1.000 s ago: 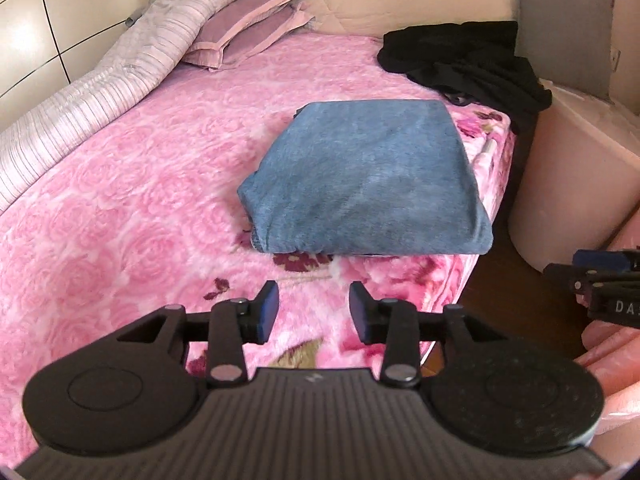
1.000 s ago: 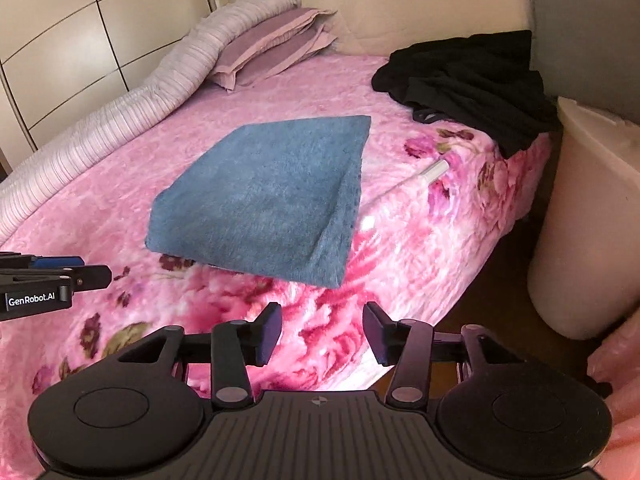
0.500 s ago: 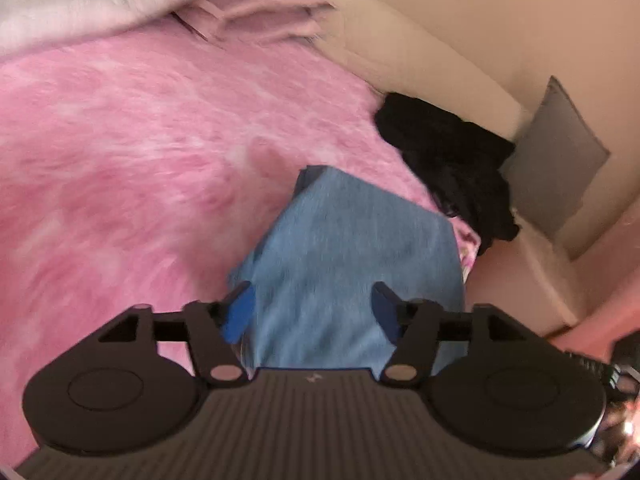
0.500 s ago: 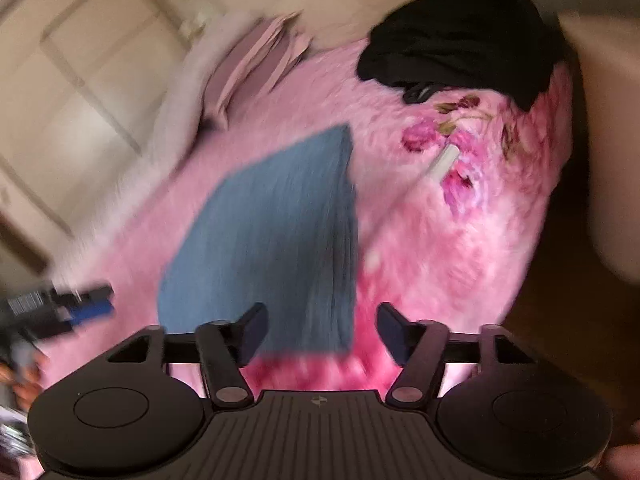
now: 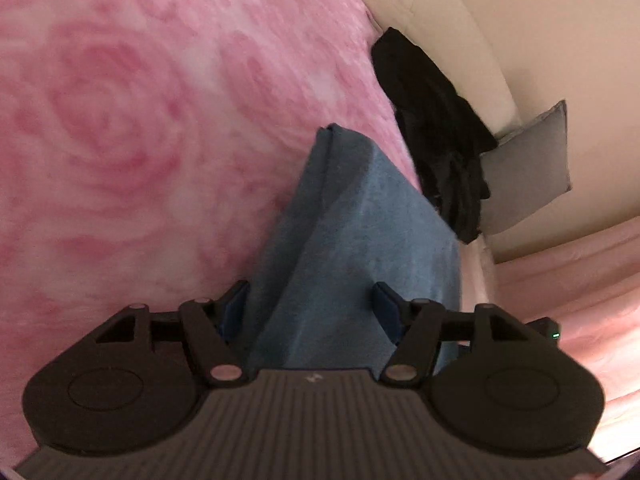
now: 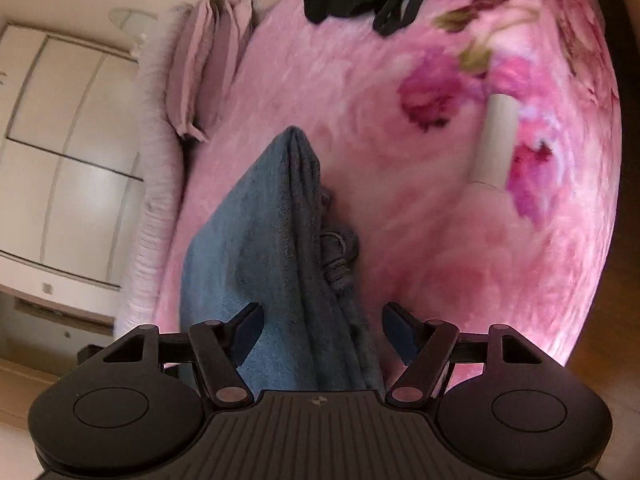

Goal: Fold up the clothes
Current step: 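Grasp the folded jeans with both grippers and lift it off the blanket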

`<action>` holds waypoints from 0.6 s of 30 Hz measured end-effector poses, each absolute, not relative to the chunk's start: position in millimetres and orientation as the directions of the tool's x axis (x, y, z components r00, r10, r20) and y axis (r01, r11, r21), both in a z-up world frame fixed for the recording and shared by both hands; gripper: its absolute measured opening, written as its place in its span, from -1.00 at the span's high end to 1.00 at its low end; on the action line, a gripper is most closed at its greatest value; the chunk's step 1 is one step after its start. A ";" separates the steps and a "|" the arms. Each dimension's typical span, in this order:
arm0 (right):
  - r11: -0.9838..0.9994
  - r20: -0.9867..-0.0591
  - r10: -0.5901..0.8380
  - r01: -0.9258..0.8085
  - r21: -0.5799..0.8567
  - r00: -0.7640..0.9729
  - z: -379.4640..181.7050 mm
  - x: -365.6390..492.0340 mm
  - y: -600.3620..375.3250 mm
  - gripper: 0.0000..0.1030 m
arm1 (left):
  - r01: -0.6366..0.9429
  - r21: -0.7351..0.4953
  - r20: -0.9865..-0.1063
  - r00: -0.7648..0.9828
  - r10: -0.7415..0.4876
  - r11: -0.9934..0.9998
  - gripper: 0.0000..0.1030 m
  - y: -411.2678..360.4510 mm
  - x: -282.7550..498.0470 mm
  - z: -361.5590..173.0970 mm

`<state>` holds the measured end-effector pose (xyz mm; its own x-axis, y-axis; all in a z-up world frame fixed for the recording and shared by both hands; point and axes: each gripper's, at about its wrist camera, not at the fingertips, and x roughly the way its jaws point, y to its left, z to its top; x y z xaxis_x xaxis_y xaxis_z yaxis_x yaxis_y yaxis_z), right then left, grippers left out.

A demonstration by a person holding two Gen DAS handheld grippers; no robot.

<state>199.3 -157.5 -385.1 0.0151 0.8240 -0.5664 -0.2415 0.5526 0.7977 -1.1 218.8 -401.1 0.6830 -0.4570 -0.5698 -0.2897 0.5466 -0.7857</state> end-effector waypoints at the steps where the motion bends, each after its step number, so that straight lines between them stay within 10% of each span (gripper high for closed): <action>1: 0.552 -0.569 0.823 -0.243 0.797 0.003 -384.8 200.9 -153.9 -0.33 | -0.286 -0.801 -0.556 0.682 -0.475 0.526 -0.11 215.9 2.3 -404.0; 10: 0.496 -0.518 0.852 -0.198 0.845 -0.080 -385.9 209.1 -148.4 0.49 | -0.306 -0.815 -0.538 0.714 -0.448 0.493 0.35 204.6 1.8 -402.1; 18: 0.439 -0.481 0.839 -0.206 0.874 -0.255 -313.6 195.9 -119.4 0.52 | -0.443 -0.797 -0.571 0.775 -0.272 0.411 0.39 208.0 -88.7 -304.2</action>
<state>195.9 -119.4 -313.6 -0.2548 0.8386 -0.4815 -0.2061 0.4393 0.8743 -88.7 208.1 -304.2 0.7746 -0.2720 -0.5711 -0.4431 0.4110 -0.7967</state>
